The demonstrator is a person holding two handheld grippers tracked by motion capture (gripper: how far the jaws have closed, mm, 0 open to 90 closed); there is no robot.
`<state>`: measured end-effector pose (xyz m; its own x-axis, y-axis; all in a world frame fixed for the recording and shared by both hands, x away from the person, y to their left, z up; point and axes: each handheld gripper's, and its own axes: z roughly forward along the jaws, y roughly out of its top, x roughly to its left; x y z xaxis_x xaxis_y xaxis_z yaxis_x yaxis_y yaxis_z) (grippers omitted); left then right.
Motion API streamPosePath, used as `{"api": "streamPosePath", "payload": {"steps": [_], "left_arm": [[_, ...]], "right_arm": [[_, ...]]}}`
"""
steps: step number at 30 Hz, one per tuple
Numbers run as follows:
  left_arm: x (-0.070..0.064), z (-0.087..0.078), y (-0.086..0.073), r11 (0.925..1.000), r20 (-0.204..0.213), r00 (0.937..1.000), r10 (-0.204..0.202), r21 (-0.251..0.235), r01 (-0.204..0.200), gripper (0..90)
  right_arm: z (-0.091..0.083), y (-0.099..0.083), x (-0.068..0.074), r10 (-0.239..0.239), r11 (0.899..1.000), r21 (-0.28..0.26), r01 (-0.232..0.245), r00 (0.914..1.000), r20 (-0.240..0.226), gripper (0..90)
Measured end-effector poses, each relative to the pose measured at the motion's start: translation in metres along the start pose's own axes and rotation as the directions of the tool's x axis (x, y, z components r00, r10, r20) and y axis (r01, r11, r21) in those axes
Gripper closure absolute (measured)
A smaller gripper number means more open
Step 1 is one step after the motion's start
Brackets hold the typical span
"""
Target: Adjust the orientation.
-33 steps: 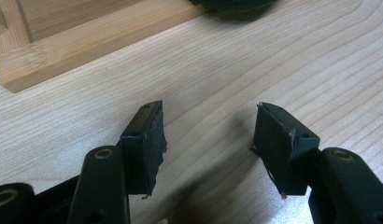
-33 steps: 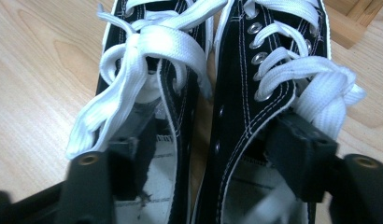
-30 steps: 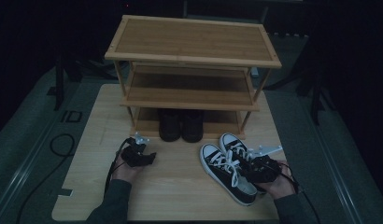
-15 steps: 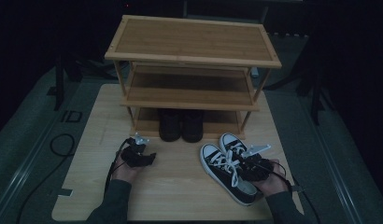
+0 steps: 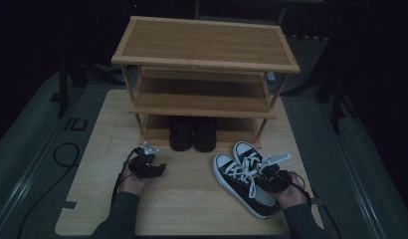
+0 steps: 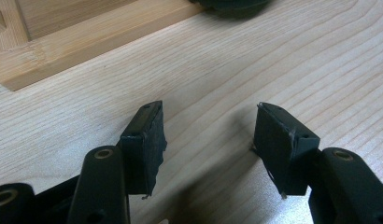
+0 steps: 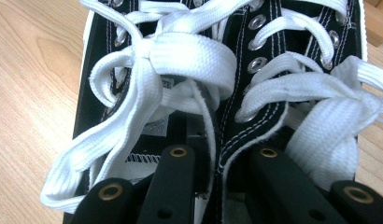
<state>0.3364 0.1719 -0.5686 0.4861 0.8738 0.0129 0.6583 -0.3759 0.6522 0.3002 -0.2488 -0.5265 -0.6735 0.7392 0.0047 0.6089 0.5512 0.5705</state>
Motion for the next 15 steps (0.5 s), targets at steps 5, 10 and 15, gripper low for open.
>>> {"api": "streamPosePath", "payload": {"steps": [5,10,15], "left_arm": [[-0.0004,0.0000,-0.0003,1.0000,-0.002,1.0000,-0.004,-0.002,0.004,43.7],[-0.0001,-0.0001,-0.0005,1.0000,0.000,1.0000,-0.002,-0.003,0.002,43.7],[0.0001,0.0000,-0.0006,1.0000,0.003,1.0000,-0.002,-0.006,0.002,43.7]], "right_arm": [[-0.0015,-0.0004,-0.0034,0.010,1.000,-0.010,-0.010,0.9999,-0.013,84.9],[-0.0031,0.0017,-0.0072,0.027,1.000,-0.005,-0.028,0.9991,-0.033,85.0],[-0.0057,0.0061,-0.0097,0.020,1.000,-0.001,-0.020,0.9992,-0.035,85.1]]}}
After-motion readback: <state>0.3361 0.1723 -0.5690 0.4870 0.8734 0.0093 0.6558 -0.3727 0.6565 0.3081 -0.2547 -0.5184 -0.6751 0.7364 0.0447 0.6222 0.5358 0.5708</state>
